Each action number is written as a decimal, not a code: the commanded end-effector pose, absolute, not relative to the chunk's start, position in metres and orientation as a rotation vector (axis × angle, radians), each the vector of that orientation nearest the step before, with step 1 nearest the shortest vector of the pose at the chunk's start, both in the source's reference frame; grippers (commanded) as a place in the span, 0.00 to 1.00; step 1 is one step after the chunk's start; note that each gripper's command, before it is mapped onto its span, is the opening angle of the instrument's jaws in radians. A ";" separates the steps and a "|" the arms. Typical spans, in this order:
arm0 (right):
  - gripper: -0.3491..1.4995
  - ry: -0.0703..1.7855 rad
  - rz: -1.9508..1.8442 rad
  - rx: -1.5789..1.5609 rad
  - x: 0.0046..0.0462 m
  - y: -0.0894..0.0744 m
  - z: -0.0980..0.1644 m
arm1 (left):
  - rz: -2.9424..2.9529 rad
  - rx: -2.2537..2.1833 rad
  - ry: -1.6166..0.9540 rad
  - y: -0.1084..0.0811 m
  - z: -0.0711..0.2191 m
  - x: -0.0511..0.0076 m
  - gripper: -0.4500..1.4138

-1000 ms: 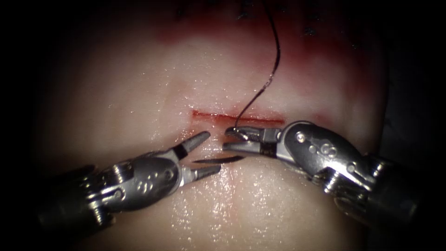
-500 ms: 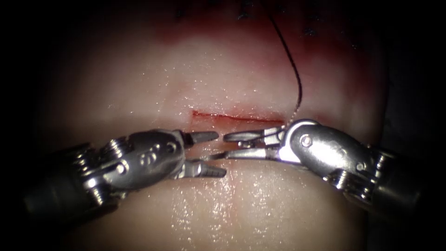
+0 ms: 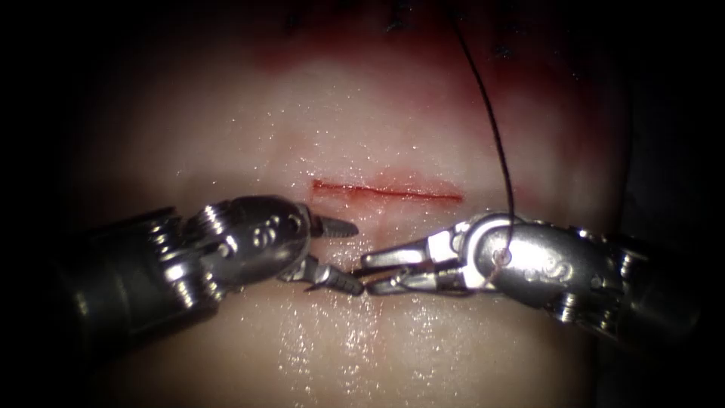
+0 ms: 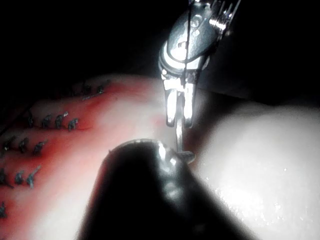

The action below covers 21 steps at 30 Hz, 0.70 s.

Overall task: Wound Closure
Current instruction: Place needle back in left jaws to regrip

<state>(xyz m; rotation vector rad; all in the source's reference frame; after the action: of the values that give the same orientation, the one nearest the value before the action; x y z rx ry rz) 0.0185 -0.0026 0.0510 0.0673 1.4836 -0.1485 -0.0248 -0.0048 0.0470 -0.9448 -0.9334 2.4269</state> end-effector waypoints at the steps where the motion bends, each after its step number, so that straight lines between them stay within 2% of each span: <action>1: 0.00 1.487 -0.159 0.056 0.0191 -0.002 0.052 | 2.425 -0.949 -0.970 -0.004 0.047 -0.0255 0.64; 7: 0.00 1.509 -0.203 0.045 0.0193 -0.002 0.051 | 2.442 -0.913 -1.122 -0.004 0.048 -0.0256 0.64; 15: 0.00 1.541 -0.256 0.033 0.0196 -0.003 0.050 | 2.441 -0.856 -1.193 -0.004 0.049 -0.0266 0.63; 18: 0.00 1.532 -0.258 0.034 0.0198 -0.003 0.050 | 2.414 -0.827 -1.222 -0.004 0.050 -0.0269 0.61; 20: 0.00 1.530 -0.264 0.031 0.0198 -0.003 0.051 | 2.428 -0.812 -1.240 -0.004 0.050 -0.0270 0.57; 21: 0.00 1.529 -0.266 0.033 0.0198 -0.003 0.051 | 2.412 -0.797 -1.242 -0.004 0.050 -0.0270 0.51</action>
<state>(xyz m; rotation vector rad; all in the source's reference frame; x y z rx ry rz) 0.0192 -0.0036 0.0500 0.0322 1.5277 -0.2656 -0.0264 -0.0050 0.0497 -0.7925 -1.2623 2.3991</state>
